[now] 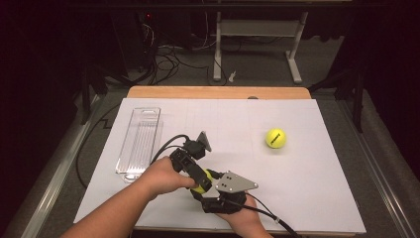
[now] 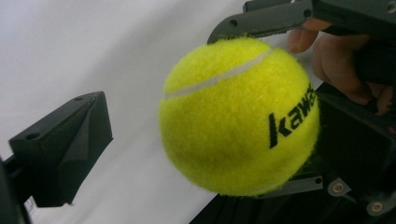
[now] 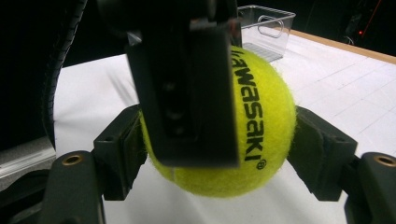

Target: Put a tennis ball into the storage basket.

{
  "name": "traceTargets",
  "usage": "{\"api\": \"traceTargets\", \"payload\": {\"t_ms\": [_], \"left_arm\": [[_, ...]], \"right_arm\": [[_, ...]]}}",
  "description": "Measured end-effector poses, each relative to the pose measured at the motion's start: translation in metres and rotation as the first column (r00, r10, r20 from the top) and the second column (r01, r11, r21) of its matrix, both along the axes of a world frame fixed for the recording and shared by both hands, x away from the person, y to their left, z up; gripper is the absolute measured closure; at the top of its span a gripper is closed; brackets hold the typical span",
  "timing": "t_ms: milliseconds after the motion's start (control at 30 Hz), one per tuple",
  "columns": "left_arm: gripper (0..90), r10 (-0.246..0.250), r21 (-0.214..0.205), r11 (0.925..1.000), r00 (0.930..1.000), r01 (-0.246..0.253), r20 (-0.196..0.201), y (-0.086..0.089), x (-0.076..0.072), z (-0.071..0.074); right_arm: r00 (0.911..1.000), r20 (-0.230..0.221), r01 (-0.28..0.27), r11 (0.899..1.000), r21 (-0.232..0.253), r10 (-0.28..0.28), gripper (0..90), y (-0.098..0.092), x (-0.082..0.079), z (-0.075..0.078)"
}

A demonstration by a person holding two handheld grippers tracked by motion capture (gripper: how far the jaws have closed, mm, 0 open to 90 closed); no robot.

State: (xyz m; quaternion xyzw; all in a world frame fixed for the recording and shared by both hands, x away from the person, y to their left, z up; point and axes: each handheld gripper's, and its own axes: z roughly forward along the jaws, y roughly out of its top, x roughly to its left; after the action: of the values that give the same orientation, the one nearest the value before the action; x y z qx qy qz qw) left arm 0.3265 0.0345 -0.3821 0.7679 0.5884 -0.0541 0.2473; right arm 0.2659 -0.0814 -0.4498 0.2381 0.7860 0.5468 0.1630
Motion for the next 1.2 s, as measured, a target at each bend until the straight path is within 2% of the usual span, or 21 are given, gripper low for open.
{"api": "traceTargets", "payload": {"t_ms": [600, 700, 1200], "left_arm": [[24.4, 0.012, -0.058, 0.9983, 0.9994, -0.014, -0.034, -0.0011, -0.002, 0.001], [25.6, 0.002, -0.044, 0.999, 0.9994, -0.004, -0.035, -0.0021, -0.0016, -0.0004], [26.4, 0.002, -0.039, 0.9992, 0.9991, -0.003, -0.042, -0.0021, -0.0006, 0.0002]], "right_arm": [[1.0, -0.001, 0.005, 1.0, -0.011, -0.005, 27.6, 0.0003, 0.0012, -0.0016], [1.0, 0.0, 0.007, 1.0, -0.013, -0.007, 27.6, 0.0003, 0.0011, -0.0017], [1.0, 0.008, 0.005, 1.0, -0.015, -0.004, 27.1, 0.0004, 0.0015, -0.0022]]}}
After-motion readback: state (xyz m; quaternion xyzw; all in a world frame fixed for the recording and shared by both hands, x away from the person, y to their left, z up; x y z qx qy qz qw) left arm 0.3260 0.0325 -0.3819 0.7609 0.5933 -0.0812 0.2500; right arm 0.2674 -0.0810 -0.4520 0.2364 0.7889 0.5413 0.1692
